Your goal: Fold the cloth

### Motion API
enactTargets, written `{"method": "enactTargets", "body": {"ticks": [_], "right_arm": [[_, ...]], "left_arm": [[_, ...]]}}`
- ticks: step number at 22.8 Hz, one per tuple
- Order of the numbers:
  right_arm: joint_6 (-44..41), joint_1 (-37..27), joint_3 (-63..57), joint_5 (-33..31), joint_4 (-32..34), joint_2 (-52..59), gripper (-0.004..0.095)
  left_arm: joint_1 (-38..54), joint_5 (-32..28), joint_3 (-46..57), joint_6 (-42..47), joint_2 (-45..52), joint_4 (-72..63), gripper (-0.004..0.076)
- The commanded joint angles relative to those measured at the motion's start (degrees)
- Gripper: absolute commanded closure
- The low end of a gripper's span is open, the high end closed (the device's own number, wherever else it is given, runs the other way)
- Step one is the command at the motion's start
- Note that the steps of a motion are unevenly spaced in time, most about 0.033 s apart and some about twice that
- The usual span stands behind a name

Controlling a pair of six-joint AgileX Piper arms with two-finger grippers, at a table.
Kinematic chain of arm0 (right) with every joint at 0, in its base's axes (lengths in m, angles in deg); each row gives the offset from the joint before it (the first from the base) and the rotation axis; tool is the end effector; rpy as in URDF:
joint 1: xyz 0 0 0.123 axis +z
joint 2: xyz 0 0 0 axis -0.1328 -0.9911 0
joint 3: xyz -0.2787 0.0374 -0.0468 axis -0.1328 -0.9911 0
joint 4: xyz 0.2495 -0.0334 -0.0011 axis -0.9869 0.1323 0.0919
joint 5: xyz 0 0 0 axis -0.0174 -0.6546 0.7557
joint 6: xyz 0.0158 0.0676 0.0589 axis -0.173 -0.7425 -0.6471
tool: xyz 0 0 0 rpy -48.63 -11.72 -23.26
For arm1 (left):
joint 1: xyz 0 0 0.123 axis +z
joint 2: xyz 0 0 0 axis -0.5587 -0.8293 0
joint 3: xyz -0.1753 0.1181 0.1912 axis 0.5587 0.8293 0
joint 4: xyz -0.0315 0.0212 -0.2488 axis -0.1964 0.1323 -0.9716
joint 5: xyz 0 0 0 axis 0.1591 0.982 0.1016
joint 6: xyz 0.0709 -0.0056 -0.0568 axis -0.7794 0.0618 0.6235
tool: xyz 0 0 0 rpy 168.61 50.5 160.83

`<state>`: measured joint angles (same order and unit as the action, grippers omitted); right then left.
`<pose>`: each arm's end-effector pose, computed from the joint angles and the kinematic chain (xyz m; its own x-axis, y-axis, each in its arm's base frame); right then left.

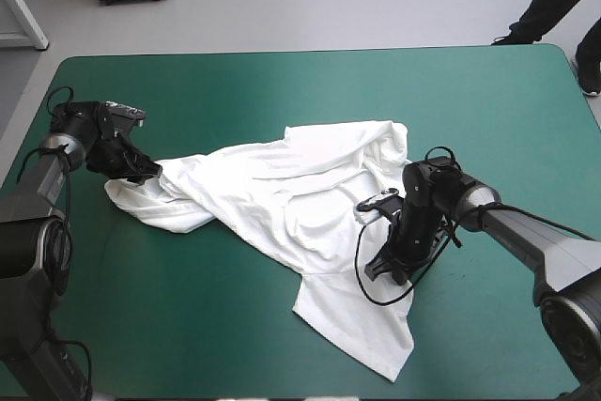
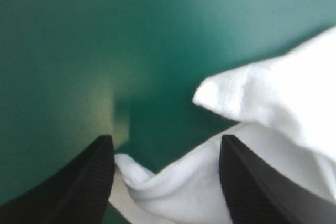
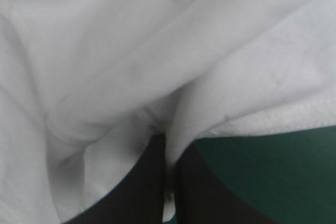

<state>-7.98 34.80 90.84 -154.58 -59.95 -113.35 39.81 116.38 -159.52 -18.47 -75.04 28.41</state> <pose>0.2566 0.1489 0.2127 -0.7922 -0.6100 0.0164 -0.5987 0.7822 0.1725 0.3998 0.0447 0.2284 -0.9196 0.2833 -0.2721 0.2493 0.9562 0.1532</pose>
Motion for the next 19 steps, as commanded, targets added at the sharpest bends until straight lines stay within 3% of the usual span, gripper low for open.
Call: {"method": "enactTargets", "body": {"ticks": [1,9,10,15,19], "right_arm": [[0.57,0.08,2.53,-2.53,-0.34,1.5,0.0925],[0.57,0.08,3.64,-3.61,-0.11,1.5,0.0925],[0.57,0.08,3.64,-3.61,-0.11,1.5,0.0925],[0.78,0.08,3.64,-3.61,-0.06,1.5,0.0925],[0.47,0.08,3.93,-4.26,1.7,2.95,0.0925]], "left_arm": [[0.08,-0.31,-1.68,-0.69,0.53,-1.03,0.0291],[0.08,3.4,-1.44,-2.88,-2.27,-6.88,0.0325],[0.08,4.38,-1.44,-3.15,-2.27,-7.0,0.0357],[0.08,10.86,-1.44,-4.99,-2.27,-12.29,0.0701],[0.08,14.04,-1.44,-6.03,1.01,-14.48,0.0746]]}}
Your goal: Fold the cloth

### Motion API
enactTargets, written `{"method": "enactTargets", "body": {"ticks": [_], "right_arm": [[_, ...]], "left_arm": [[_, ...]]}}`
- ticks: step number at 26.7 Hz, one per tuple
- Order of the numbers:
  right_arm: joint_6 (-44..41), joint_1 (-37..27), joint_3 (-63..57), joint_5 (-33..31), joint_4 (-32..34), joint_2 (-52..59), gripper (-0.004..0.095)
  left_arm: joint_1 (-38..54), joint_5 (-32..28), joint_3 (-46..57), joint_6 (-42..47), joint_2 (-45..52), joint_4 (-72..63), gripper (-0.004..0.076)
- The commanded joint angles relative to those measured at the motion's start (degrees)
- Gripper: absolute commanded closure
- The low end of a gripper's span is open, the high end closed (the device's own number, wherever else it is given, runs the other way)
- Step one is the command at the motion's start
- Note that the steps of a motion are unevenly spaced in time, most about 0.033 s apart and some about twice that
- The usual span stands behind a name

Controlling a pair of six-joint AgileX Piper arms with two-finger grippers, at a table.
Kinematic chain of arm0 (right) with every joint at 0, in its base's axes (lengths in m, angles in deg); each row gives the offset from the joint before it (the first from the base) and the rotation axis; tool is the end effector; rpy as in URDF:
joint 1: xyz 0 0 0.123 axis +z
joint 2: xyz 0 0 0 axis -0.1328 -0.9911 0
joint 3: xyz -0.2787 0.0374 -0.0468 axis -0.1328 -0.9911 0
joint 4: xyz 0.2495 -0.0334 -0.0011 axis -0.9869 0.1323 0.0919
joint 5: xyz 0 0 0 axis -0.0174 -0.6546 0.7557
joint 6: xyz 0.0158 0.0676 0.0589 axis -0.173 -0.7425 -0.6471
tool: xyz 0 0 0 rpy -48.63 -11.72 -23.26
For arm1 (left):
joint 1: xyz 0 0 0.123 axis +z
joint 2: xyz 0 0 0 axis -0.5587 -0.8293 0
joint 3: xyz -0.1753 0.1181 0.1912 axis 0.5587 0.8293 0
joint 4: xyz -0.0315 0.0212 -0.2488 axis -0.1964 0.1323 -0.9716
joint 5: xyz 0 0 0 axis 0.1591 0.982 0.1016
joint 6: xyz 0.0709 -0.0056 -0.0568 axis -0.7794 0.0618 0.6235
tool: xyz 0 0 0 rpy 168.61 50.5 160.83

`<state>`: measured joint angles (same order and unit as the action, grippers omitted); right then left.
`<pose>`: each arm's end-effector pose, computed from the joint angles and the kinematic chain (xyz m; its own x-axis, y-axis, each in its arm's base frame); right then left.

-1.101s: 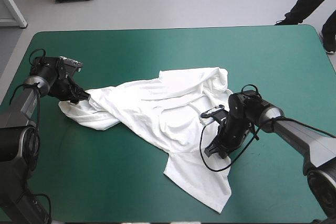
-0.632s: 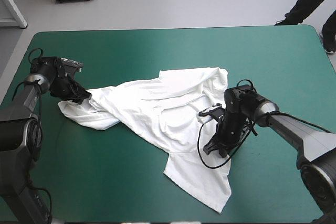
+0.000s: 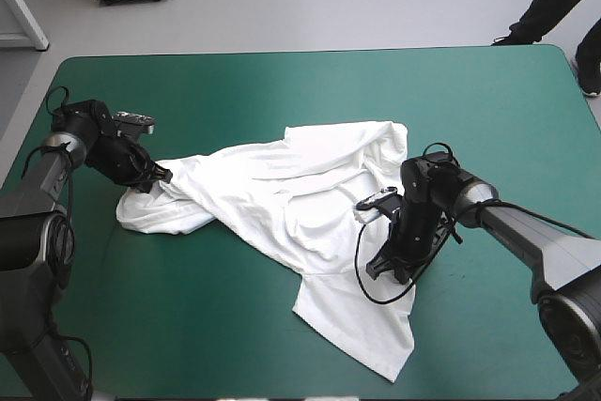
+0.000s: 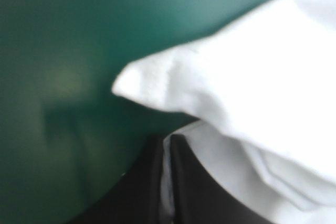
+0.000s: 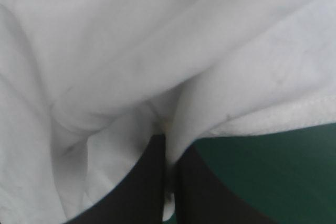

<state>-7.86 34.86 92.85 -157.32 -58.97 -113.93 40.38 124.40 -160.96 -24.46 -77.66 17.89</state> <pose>0.2596 0.1495 0.2177 -0.7805 -0.6239 0.0399 -0.6106 0.7745 0.1656 0.3971 0.0342 0.2143 -0.9421 0.2777 -0.1880 0.2905 0.9559 -0.0440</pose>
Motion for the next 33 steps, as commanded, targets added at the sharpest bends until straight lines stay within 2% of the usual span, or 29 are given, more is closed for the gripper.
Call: {"method": "enactTargets", "body": {"ticks": [1,5,7,13,21,26,33], "right_arm": [[-0.9,0.02,2.96,-2.26,2.59,5.03,0.0925],[-6.38,0.02,12.85,-3.49,9.6,10.36,0.0925],[-8.48,0.02,20.37,-3.49,10.7,13.29,0.0925],[-10.77,0.02,36.25,-3.49,13.72,17.9,0.0925],[-11.89,0.02,54.18,-3.49,14.07,24.22,0.0924],[-11.89,0.02,60.17,-3.49,13.48,28.31,0.0924],[-11.85,0.02,64.73,-2.04,7.79,33.27,0.0923]], "left_arm": [[-0.5,6.02,0.0,-0.04,6.5,-4.07,0.0746],[-0.5,8.43,-0.11,-0.04,19.06,-5.24,0.0746],[-0.5,9.33,-0.11,-0.04,26.21,-6.01,0.0746],[-0.5,8.73,-1.48,-0.04,38.06,-8.37,0.0746],[-0.5,9.84,-15.56,-0.04,44.26,-14.02,0.0746],[-0.5,9.84,-24.39,-0.04,46.78,-16.9,0.0746],[-0.5,10.09,-26.88,1.5,51.85,-17.03,0.0746]]}}
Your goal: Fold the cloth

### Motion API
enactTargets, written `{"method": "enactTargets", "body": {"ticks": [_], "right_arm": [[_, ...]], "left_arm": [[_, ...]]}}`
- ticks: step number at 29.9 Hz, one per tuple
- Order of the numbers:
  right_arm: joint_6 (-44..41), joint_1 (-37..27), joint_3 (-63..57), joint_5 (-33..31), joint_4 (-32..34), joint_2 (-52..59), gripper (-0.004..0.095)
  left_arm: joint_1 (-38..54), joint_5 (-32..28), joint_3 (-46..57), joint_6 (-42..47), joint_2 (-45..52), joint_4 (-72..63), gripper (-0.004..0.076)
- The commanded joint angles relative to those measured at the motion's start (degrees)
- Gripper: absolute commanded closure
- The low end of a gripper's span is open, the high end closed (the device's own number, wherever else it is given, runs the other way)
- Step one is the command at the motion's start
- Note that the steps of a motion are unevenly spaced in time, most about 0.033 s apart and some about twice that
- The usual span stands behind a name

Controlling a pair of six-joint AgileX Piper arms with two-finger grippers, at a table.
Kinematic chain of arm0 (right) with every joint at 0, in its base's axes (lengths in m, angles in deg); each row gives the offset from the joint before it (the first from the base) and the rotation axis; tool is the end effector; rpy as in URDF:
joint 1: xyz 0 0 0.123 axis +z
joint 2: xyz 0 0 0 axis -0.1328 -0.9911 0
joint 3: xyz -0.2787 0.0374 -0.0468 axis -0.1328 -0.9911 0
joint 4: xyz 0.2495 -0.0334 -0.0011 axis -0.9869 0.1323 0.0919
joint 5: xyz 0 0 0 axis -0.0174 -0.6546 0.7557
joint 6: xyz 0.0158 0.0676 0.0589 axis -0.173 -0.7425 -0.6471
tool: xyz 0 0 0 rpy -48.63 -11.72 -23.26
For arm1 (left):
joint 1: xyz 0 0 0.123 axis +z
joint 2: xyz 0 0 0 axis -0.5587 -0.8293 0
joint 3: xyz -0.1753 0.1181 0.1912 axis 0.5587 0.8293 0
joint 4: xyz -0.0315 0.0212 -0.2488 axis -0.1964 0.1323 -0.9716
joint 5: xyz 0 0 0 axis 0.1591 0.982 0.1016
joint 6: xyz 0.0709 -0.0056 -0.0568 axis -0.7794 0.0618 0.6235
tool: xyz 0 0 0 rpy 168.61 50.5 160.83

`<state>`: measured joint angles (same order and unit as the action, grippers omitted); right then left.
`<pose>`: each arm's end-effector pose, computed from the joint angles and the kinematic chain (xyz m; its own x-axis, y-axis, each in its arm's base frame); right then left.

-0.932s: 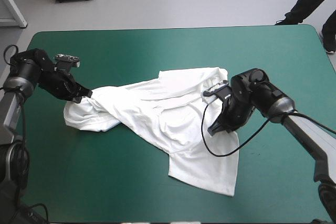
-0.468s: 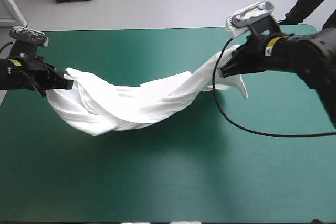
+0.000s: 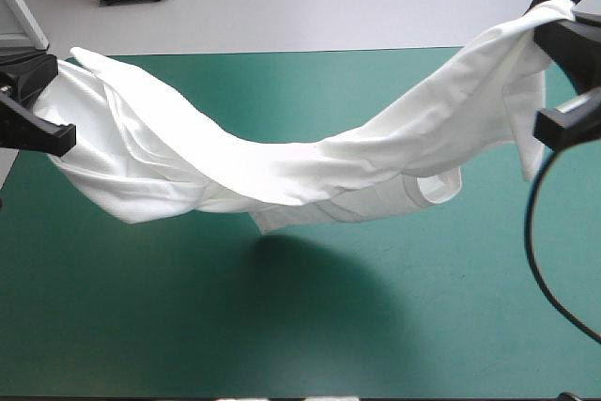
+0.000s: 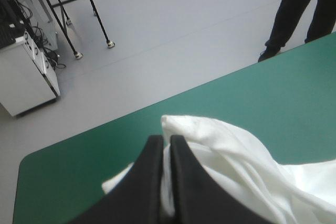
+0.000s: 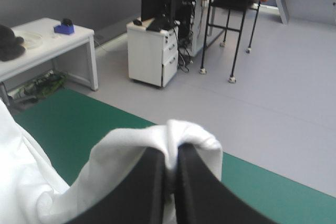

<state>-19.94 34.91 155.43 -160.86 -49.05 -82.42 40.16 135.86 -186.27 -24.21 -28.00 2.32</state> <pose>0.0730 0.0372 0.6298 -0.0348 -0.0802 -0.9962 -0.4562 0.8881 -0.0556 0.1146 -0.0218 0.5844 -0.1819 0.2778 -0.9433 0.3317 0.9204 0.2071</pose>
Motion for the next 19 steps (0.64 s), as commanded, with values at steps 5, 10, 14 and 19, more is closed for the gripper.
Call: {"method": "enactTargets", "body": {"ticks": [5,10,14,19], "right_arm": [[0.23,-0.03,4.04,2.36,-5.01,2.62,0.0922],[0.23,-0.03,4.03,1.66,-6.08,1.65,0.0922],[-0.25,-0.03,3.08,0.05,-2.59,-1.59,0.0922],[-0.64,-0.03,-3.98,0.05,1.62,-6.19,0.0925]], "left_arm": [[-1.45,-1.11,-1.57,2.21,5.11,-1.47,0.0746],[-5.6,1.43,-1.57,6.09,5.96,0.88,0.0746],[-6.1,1.43,-1.3,8.44,4.35,7.12,0.0746],[-6.1,1.43,-0.1,9.55,-0.52,9.85,0.0746]]}}
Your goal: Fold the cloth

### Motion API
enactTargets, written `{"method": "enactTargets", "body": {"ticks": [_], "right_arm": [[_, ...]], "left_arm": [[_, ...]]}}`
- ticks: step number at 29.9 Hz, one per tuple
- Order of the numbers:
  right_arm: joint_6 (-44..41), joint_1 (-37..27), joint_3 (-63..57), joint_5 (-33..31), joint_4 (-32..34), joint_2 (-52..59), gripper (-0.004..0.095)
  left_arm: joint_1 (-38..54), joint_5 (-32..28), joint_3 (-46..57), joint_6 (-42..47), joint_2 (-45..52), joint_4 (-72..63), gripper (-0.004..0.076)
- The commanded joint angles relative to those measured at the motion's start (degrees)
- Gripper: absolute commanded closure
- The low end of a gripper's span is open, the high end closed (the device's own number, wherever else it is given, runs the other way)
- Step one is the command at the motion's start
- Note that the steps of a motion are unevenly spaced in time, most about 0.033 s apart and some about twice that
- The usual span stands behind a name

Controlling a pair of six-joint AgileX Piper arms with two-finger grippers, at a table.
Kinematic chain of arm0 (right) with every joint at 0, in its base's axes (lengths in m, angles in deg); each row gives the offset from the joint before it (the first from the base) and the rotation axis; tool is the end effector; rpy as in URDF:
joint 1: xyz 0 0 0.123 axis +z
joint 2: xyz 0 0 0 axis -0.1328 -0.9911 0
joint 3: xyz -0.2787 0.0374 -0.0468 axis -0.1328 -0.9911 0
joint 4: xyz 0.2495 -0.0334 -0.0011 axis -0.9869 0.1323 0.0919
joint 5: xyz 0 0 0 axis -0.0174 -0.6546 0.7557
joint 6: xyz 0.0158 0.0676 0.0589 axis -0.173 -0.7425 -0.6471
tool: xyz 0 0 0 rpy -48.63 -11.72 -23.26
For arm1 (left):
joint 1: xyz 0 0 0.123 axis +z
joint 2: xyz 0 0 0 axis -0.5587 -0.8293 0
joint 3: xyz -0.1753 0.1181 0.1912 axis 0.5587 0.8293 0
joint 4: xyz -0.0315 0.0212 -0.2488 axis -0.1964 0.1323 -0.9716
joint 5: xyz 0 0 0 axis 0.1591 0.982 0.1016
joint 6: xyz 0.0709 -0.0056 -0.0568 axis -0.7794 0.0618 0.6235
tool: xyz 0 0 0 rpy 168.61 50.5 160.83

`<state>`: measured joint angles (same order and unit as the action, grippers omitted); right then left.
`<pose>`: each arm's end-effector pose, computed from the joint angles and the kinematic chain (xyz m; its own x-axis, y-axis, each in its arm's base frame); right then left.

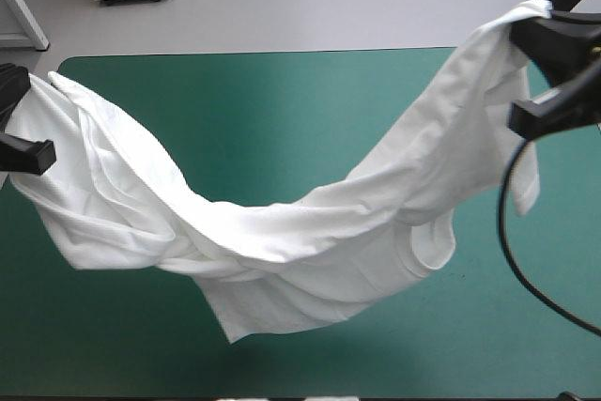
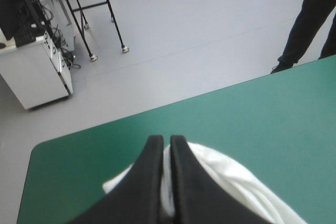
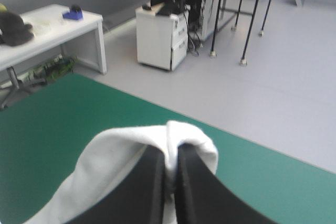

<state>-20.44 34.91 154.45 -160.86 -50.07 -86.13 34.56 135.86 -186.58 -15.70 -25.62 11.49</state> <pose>0.1047 0.0553 0.6203 -0.1130 -0.1044 -0.9881 -0.4735 0.8800 -0.0389 0.0951 -0.0199 0.5874 -0.1955 0.2197 -0.9558 0.2631 0.9506 0.1647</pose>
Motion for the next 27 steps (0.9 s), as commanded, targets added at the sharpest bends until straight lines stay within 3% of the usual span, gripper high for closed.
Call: {"method": "enactTargets", "body": {"ticks": [1,11,27], "right_arm": [[-0.13,-0.03,-4.48,0.05,3.1,-3.28,0.0925],[-0.13,-0.03,-14.28,2.26,10.41,-16.32,0.0925],[0.07,-6.47,-14.28,9.5,10.34,-37.52,0.0925]], "left_arm": [[-0.51,1.43,1.09,1.04,-4.03,0.68,0.0746],[-0.51,0.67,8.37,-0.19,-17.99,-0.04,0.0746],[-0.51,-11.42,8.37,-5.81,-36.53,-6.5,0.0746]]}}
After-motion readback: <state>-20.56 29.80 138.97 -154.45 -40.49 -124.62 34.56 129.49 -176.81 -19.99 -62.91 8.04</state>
